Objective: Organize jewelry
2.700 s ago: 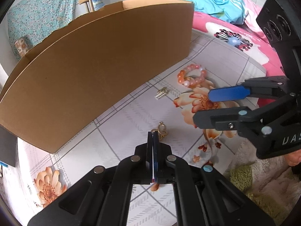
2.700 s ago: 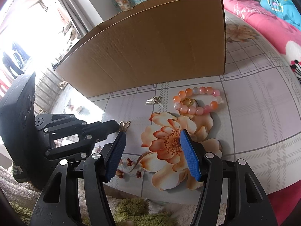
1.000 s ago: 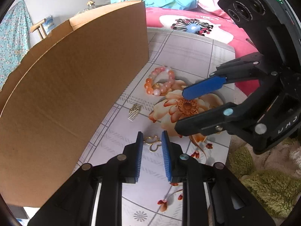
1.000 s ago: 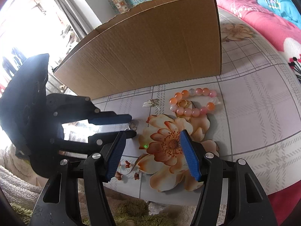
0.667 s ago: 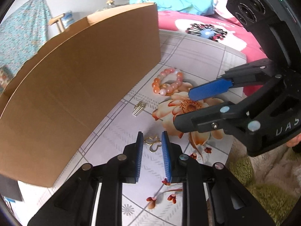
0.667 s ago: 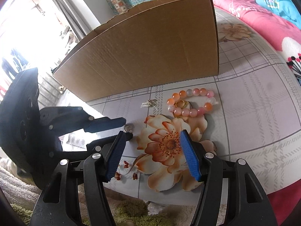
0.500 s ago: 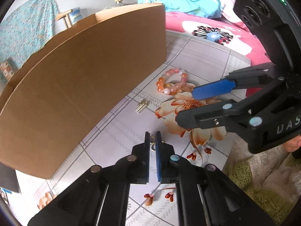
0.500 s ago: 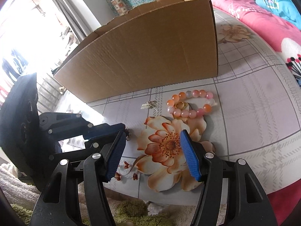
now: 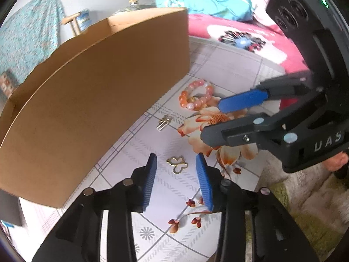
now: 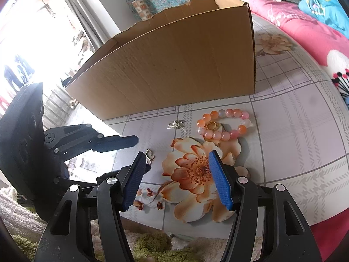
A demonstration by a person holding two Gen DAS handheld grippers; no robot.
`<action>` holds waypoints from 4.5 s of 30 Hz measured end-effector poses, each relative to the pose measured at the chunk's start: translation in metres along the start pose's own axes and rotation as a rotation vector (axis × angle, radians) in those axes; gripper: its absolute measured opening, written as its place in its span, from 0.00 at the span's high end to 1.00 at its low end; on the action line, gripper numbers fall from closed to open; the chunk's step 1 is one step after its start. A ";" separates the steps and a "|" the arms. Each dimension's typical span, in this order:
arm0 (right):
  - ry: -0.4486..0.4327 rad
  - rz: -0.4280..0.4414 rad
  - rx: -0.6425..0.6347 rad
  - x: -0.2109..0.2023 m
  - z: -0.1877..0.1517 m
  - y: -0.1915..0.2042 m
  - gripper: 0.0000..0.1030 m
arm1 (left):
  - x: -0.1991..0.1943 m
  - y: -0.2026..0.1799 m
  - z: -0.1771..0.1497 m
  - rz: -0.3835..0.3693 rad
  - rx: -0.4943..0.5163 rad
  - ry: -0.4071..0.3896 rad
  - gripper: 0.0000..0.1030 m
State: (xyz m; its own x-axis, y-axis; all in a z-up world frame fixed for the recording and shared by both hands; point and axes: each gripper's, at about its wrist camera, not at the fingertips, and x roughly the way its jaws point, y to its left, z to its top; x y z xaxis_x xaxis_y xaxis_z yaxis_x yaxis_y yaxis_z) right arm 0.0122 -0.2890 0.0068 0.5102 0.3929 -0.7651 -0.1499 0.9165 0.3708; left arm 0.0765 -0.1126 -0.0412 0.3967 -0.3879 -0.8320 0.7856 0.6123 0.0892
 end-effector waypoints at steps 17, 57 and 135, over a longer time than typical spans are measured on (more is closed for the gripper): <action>-0.001 0.003 0.000 -0.001 0.000 -0.003 0.44 | 0.008 -0.002 -0.001 -0.068 0.078 0.016 0.88; -0.007 0.007 0.002 -0.003 0.002 -0.008 0.44 | 0.009 -0.001 0.004 -0.069 0.066 0.011 0.89; 0.159 0.050 -0.698 0.057 0.026 0.052 0.67 | -0.011 0.050 -0.029 0.092 -0.319 -0.040 0.79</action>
State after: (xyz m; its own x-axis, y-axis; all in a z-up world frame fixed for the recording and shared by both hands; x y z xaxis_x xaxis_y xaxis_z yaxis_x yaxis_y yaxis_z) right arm 0.0558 -0.2210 -0.0043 0.3674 0.3930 -0.8430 -0.7037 0.7101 0.0243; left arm 0.0977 -0.0583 -0.0437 0.4828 -0.3437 -0.8055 0.5598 0.8285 -0.0179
